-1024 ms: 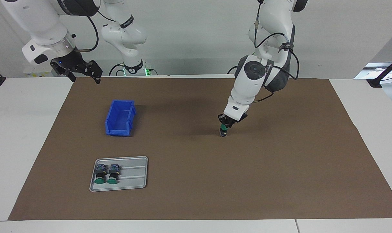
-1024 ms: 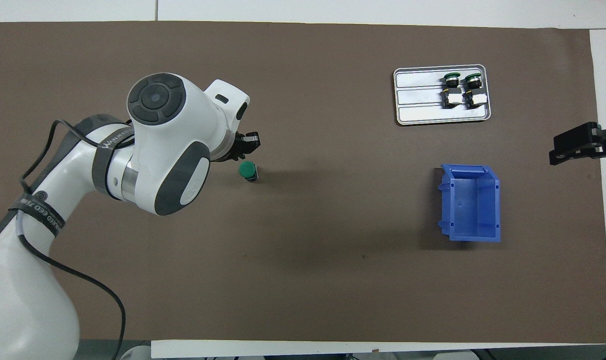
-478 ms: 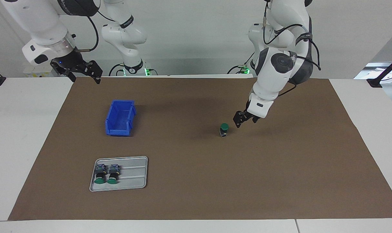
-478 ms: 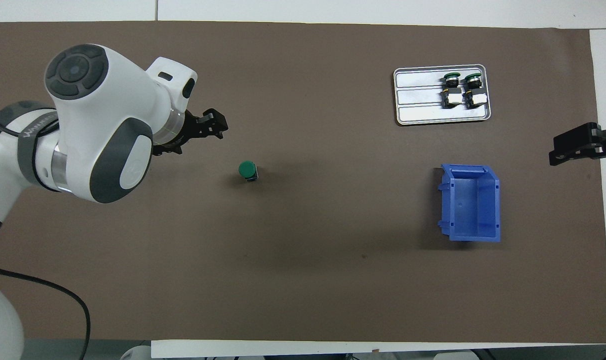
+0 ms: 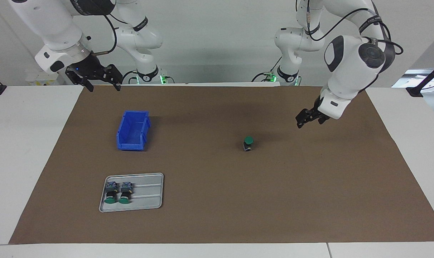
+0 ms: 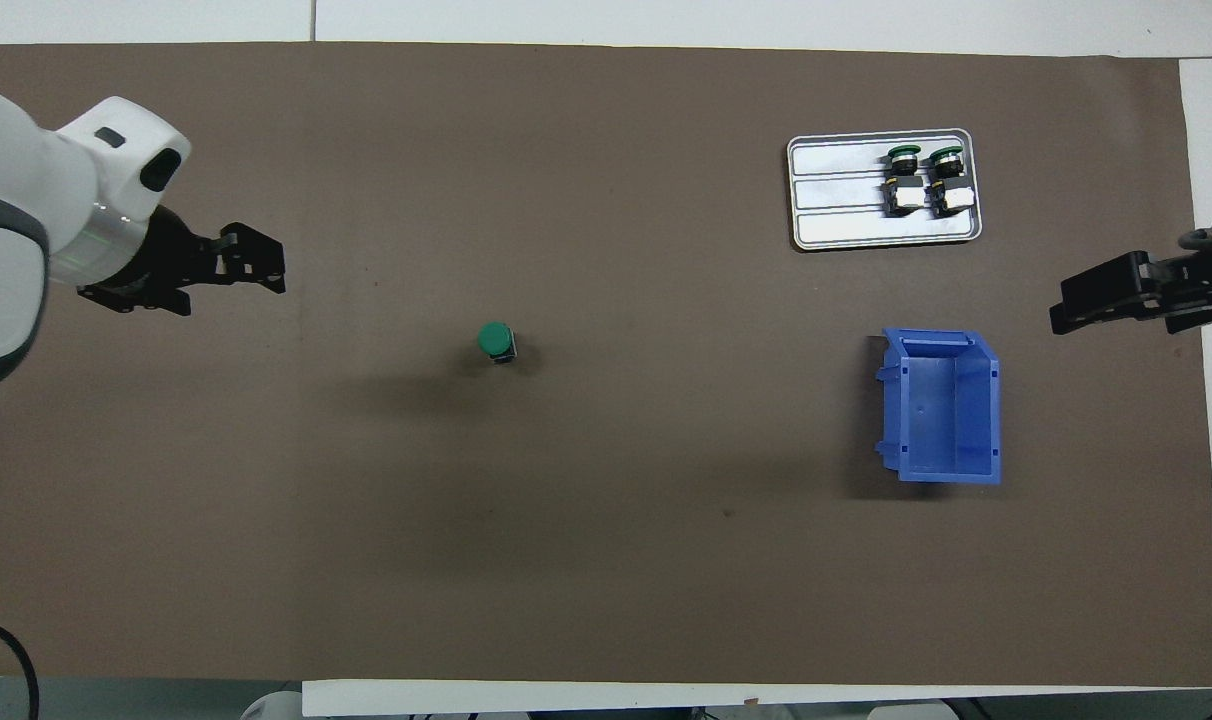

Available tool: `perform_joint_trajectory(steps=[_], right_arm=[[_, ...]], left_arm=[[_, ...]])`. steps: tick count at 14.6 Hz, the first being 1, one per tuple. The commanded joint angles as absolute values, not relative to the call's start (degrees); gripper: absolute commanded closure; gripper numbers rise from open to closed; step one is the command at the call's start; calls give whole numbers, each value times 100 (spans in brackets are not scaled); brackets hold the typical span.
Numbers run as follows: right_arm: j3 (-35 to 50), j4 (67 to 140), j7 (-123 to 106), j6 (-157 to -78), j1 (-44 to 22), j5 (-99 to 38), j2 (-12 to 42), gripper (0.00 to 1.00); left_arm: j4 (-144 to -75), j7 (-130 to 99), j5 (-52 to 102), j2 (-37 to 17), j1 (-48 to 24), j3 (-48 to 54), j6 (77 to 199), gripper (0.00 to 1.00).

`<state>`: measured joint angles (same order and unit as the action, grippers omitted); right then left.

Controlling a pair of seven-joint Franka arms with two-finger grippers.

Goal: Place and press button with both arms
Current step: 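Lift the left gripper away while the right gripper reaches the button, then grasp the button with the right gripper and lift it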

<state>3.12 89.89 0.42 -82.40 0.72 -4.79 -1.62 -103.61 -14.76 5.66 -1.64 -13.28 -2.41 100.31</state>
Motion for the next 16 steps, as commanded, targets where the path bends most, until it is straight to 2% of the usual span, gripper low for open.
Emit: perform_joint_trajectory(steps=[1,4,10,13,16], right_arm=[[316,8930,287,-8577,-726,-536,43,1],[325,8571,1535,-9122,-1956,-492,587,1],[325,7603,3768,-10457,-3654,-116,2423,1],[325,7541,4148,-11168,-4059,105,2943,1],[325,7786,4184,-12004,-4122,412,3260,1]], left_arm=[[-10424,-1003,475,96,-968,-211,9713,0],[-10284,-792,-95,228,-888,-220,9370,0],[-9511,-730,-123,281,-782,-281,8421,0],[-9492,-729,-114,307,-791,-281,8402,0],[-9475,-738,-106,343,-791,-281,8420,0]])
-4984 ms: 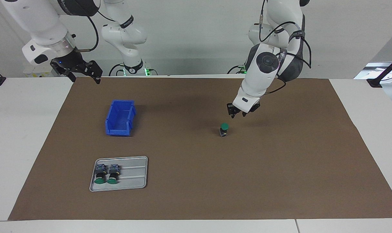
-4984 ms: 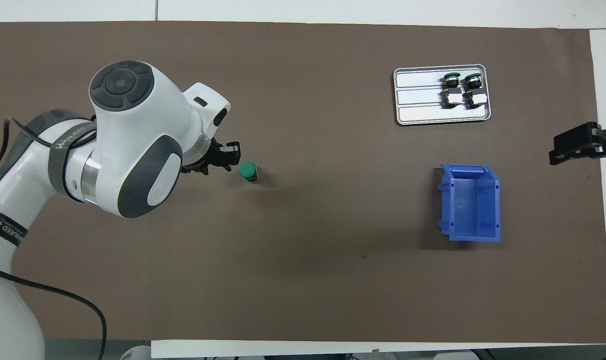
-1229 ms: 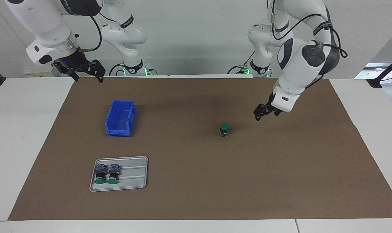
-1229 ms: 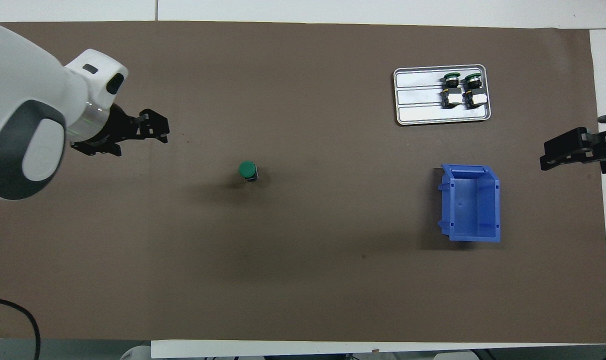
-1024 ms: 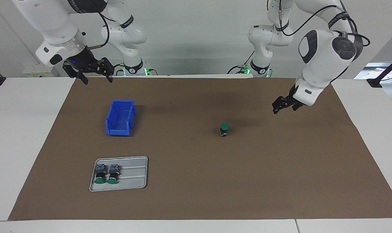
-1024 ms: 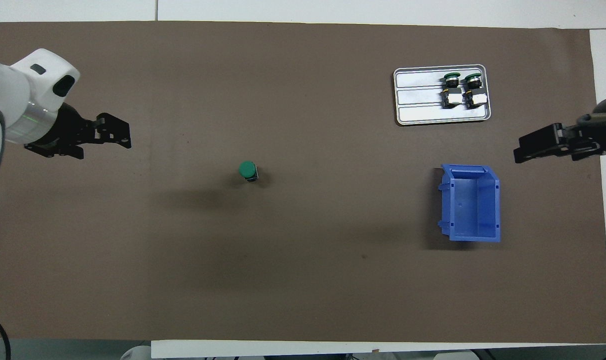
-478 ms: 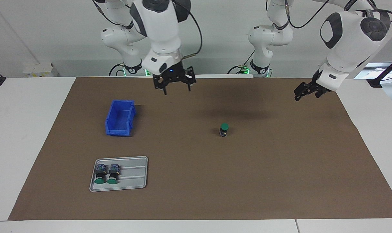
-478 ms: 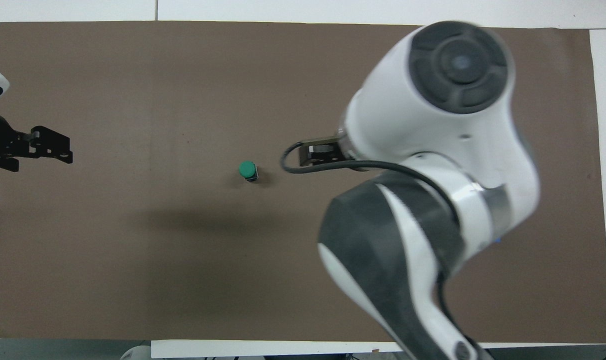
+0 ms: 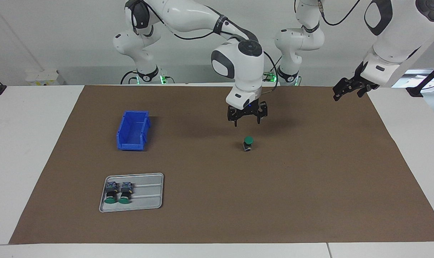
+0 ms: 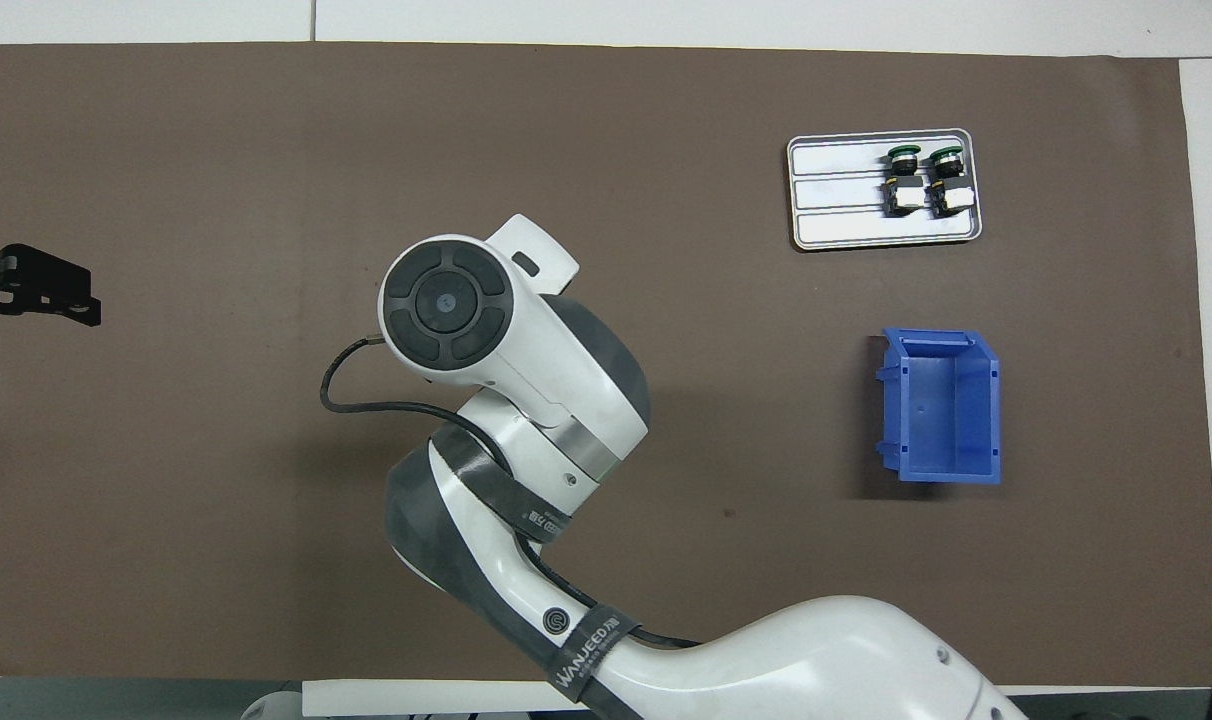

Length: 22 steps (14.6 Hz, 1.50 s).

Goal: Place and press button with both arms
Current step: 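Grasp the button with the right gripper and lift it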

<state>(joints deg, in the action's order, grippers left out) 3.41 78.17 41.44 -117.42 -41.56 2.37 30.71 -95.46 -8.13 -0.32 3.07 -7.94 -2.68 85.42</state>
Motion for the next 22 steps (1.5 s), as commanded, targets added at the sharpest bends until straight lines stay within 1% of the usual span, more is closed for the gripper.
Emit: perform_joint_trajectory(steps=[1,4,6,8,9,10,13,14,15,16,17,18,20,21,22], right_arm=[[325,7813,4184,-12223,-4218,552,3391,1],[325,8217,4140,-12488,-4263,887,3428,1],[343,8594,4166,-12997,-4245,862,3375,1],[343,8928,4122,-13183,-4192,879,3279,1],[343,9060,4122,-13349,-4192,870,3261,6],[351,9149,4122,-13481,-4201,870,3243,14],[352,9149,4122,-13491,-4201,870,3234,31],[360,9158,4122,-13465,-4227,870,3234,39],[360,9150,4113,-13439,-4228,870,3226,51],[360,9141,4105,-13430,-4210,870,3226,67],[360,9115,4104,-13404,-4201,844,3226,86],[360,9053,4113,-13299,-4210,844,3226,100],[352,8695,4122,-12791,-4192,870,3226,100],[352,8597,4131,-12675,-4184,870,3226,100],[334,8665,4113,-12648,-4114,888,3104,100]], left_arm=[[-9483,-738,-97,369,-791,-281,8429,0],[-9492,-738,-97,378,-791,-281,8394,0],[-9501,-721,-97,378,-791,-281,8376,0],[-9519,-729,-97,404,-782,-281,8376,0],[-9519,-738,-97,404,-782,-281,8367,0],[-9519,-738,-97,413,-782,-281,8376,0],[-9510,-756,-97,413,-782,-272,8402,0],[-9518,-756,-97,413,-782,-272,8402,0],[-9510,-765,-97,413,-791,-272,8394,0],[-9518,-773,-97,413,-791,-272,8394,0],[-9519,-782,-97,413,-791,-264,8394,0],[-9519,-782,-97,413,-800,-264,8394,0],[-9519,-791,-97,413,-800,-264,8402,0],[-9519,-791,-97,413,-800,-264,8420,0],[-9519,-791,-97,413,-800,-264,8420,0]])
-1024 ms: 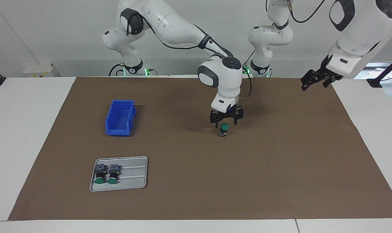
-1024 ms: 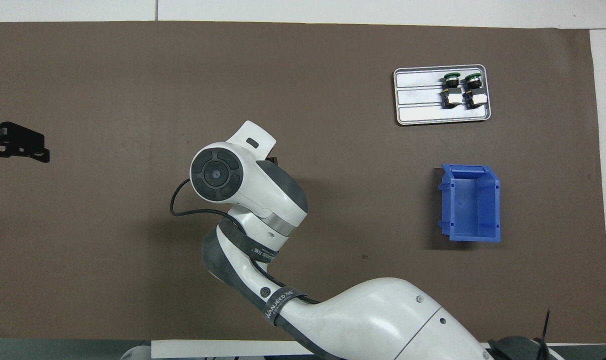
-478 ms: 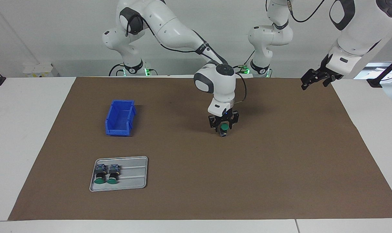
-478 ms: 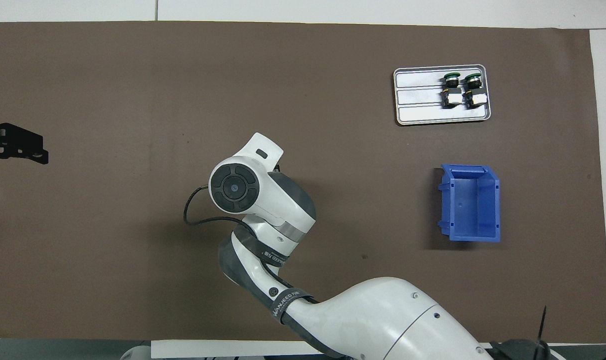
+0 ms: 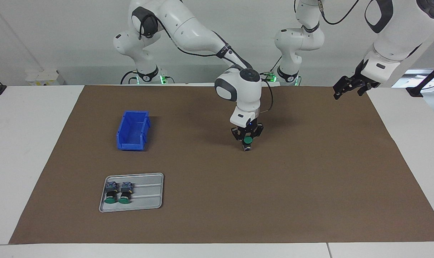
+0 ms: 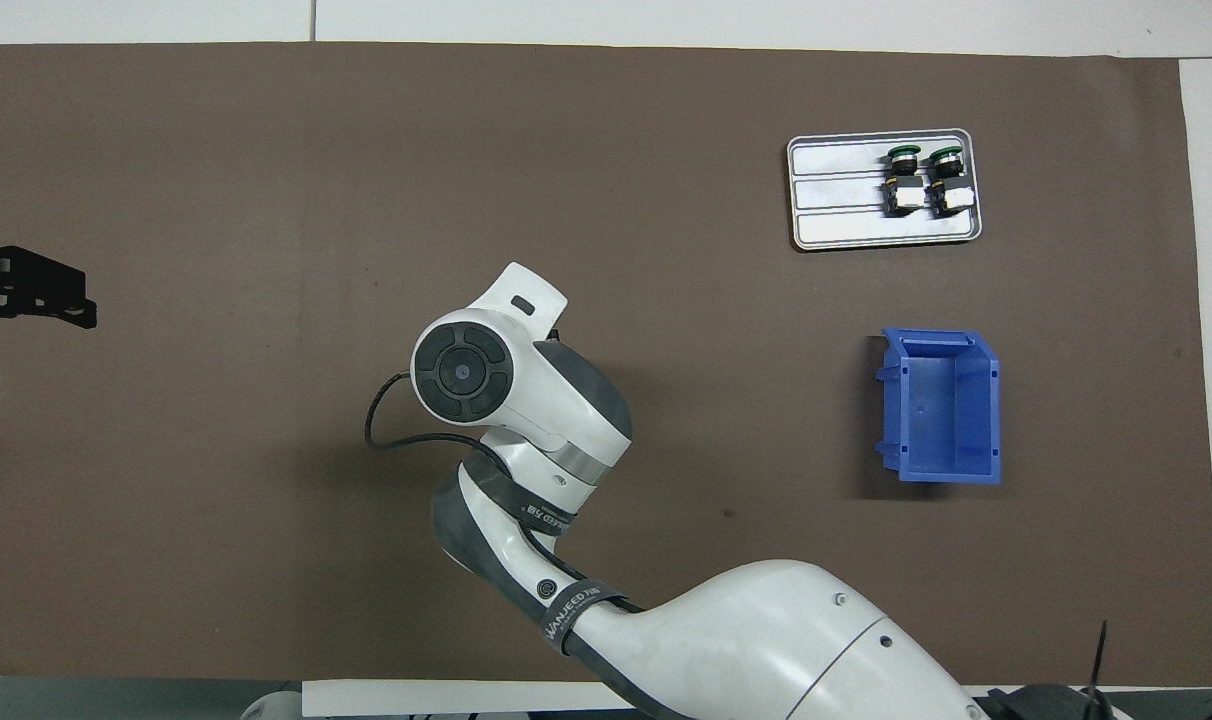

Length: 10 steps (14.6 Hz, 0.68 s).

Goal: Place and press button with both arms
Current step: 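Grasp the button with the right gripper and lift it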

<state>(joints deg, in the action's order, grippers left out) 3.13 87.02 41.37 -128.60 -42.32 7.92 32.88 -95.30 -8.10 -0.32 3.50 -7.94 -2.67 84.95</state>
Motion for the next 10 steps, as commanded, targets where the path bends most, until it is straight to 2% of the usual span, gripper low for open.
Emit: perform_joint_trajectory(steps=[1,2,5,6,10], right_arm=[[343,8857,4087,-12639,-3957,888,2850,100],[343,9277,3939,-12639,-3738,888,2491,100],[352,11051,2869,-12840,-2719,713,902,100],[352,11439,2509,-12815,-2446,512,479,100],[343,12785,646,-12779,-1233,-61,-762,100]], left_arm=[[-9519,-808,-97,413,-809,-264,8437,0],[-9510,-809,-97,404,-835,-264,8446,0],[-9527,-809,-97,413,-835,-264,8429,0],[-9527,-809,-97,413,-835,-264,8420,0],[-9527,-800,-97,413,-818,-264,8402,0]])
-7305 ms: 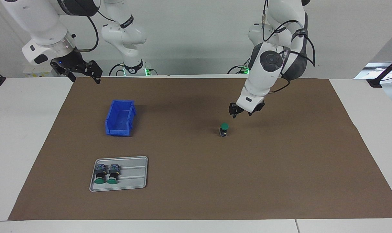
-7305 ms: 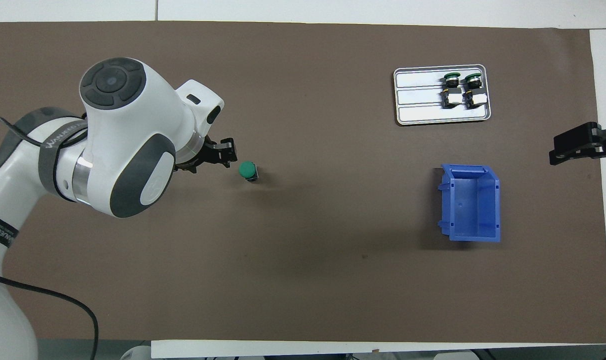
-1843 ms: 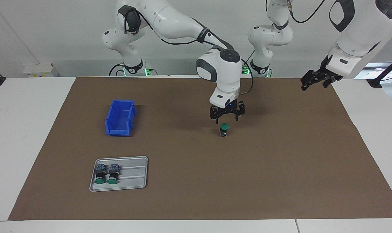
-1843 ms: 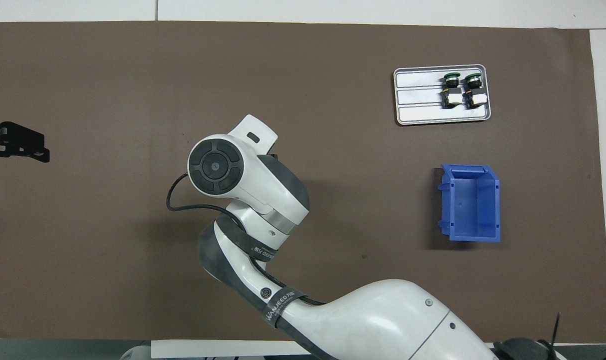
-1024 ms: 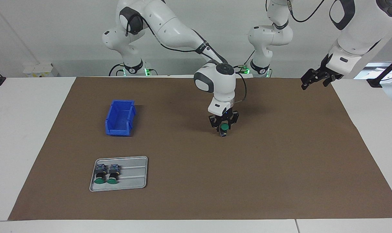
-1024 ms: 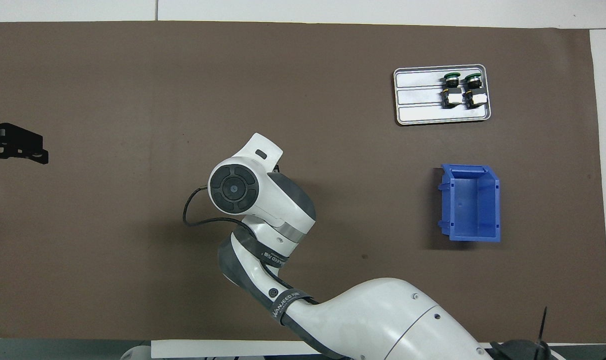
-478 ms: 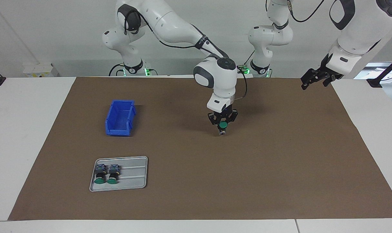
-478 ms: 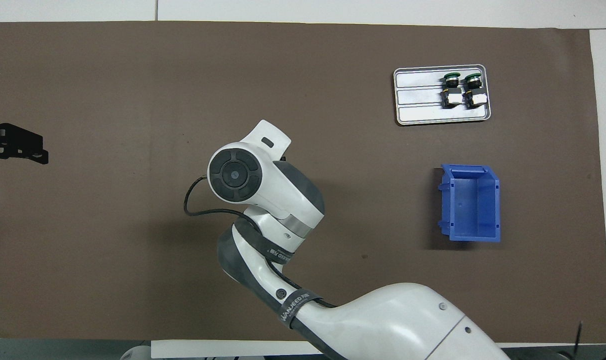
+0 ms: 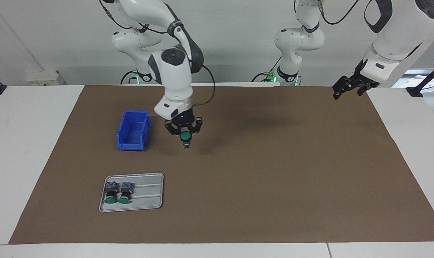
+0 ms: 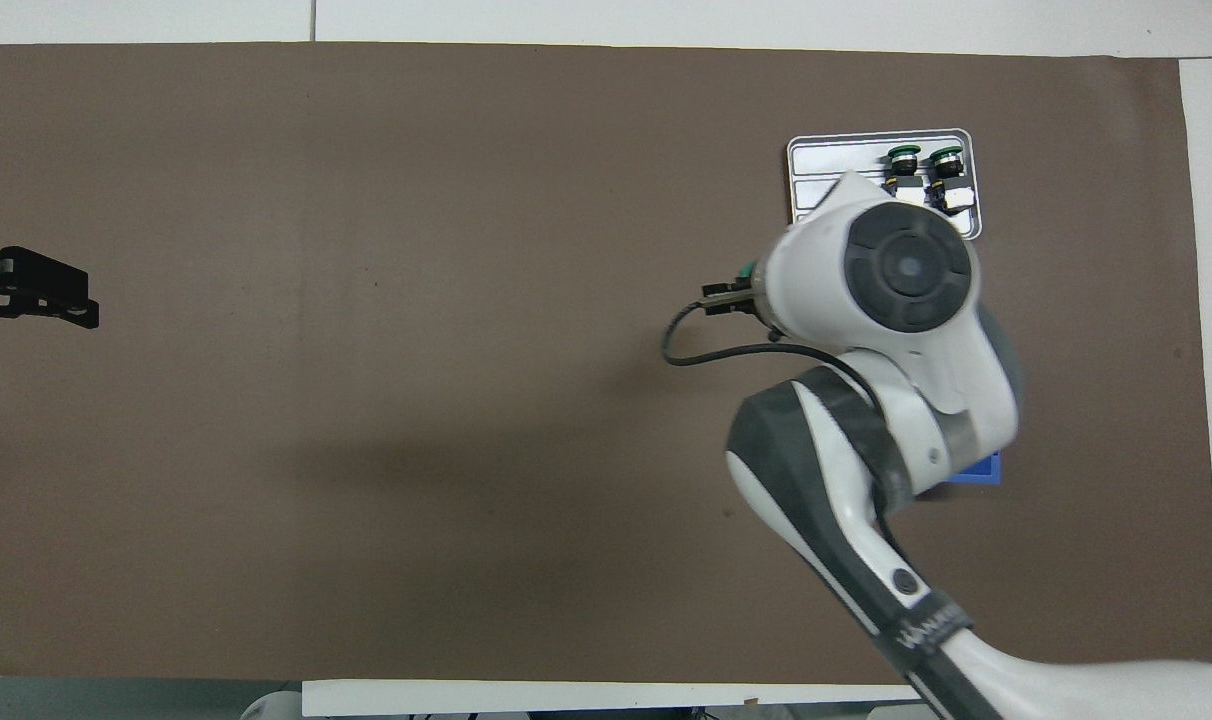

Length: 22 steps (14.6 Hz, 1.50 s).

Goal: Place and press button with both arms
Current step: 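Carry the button into the blue bin and release it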

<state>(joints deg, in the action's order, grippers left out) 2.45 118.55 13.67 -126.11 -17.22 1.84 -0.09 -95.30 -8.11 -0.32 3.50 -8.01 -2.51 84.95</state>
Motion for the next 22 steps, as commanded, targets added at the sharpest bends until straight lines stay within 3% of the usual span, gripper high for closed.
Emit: perform_joint_trajectory(steps=[1,4,10,22], right_arm=[[325,13023,372,-12762,-1056,-183,-1026,100],[281,13236,-341,-12359,-433,-369,-1345,100],[264,13412,-781,-12445,131,-369,-1117,100],[264,13597,-835,-12920,149,-255,-405,100]], left_arm=[[-9527,-774,-97,413,-817,-264,8402,0],[-9527,-747,-97,413,-800,-264,8376,0],[-9527,-782,-97,422,-835,-264,8394,0],[-9536,-800,-97,422,-844,-255,8402,0]])
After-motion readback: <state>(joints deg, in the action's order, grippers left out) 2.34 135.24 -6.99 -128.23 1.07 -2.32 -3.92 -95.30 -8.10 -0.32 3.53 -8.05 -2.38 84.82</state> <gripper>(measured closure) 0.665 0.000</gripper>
